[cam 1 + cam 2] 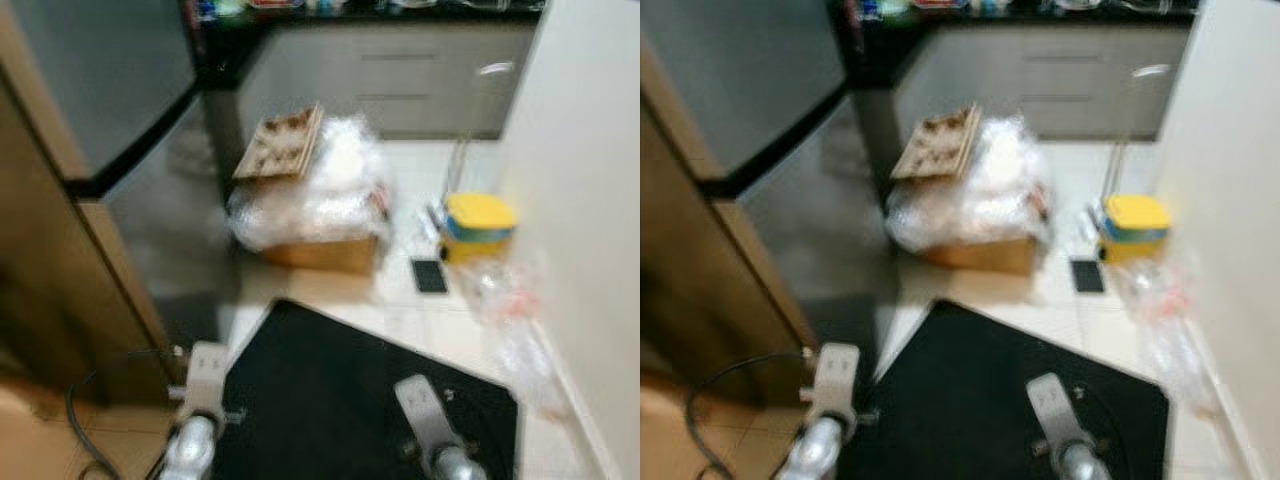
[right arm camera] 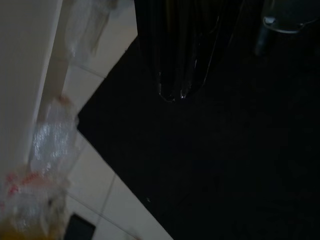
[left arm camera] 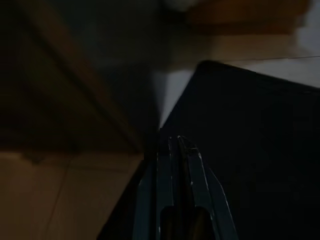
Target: Restocking fridge
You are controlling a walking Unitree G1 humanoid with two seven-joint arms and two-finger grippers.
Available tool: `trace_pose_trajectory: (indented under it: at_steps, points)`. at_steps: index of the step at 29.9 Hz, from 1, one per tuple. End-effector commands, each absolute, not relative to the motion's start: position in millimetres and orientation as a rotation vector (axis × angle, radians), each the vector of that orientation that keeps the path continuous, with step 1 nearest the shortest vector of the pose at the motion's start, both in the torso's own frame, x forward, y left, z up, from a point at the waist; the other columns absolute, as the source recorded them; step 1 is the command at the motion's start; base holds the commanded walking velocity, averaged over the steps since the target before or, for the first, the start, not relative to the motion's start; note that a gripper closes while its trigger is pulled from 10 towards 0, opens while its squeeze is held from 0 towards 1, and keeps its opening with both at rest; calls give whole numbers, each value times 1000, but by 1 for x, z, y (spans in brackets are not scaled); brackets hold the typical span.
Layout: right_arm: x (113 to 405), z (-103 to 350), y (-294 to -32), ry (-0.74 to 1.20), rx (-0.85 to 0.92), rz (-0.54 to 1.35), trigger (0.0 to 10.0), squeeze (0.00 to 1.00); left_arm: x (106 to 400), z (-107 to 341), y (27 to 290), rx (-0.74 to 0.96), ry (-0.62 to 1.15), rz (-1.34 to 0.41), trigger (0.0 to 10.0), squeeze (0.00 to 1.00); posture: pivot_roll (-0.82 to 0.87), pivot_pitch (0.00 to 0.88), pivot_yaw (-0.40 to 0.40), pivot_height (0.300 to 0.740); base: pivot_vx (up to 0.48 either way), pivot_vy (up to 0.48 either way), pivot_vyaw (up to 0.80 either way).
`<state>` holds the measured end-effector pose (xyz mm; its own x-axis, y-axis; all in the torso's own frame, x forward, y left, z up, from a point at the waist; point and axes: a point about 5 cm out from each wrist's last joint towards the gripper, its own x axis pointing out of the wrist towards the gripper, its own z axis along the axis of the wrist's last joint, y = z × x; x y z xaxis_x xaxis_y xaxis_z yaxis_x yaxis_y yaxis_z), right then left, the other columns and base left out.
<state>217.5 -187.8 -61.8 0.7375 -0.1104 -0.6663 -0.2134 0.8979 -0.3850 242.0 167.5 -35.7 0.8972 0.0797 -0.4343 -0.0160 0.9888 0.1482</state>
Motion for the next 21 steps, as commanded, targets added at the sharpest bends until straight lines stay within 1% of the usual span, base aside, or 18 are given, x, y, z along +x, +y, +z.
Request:
trace_pose_trajectory:
  at_steps: [1,21]
  points:
    - [219,-61,-183,740,-448,64,10000,0,236,-41,171,146,485,59,10000,0,-82,0,14,740,0,0,800]
    - [222,-59,-185,736,-448,56,10000,0,238,-40,167,127,487,60,10000,0,-89,0,8,740,0,0,800]
